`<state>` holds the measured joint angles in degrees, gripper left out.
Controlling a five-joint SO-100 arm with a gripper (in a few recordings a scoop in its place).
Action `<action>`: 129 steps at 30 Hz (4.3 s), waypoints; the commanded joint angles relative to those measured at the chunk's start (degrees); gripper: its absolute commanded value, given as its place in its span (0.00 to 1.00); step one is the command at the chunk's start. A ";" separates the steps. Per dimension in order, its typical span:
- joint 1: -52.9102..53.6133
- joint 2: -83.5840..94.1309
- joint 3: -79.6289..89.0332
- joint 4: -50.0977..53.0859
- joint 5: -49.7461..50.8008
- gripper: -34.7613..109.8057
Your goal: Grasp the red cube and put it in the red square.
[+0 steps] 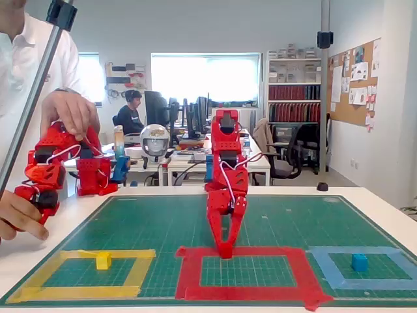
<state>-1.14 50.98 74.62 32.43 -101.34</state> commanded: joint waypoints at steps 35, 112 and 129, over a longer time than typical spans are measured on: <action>0.26 -3.96 -5.98 -16.61 11.07 0.23; -1.93 2.55 7.73 -24.26 17.23 0.23; -1.93 -2.64 1.14 -24.43 16.17 0.23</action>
<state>-2.72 46.93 79.37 9.40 -84.02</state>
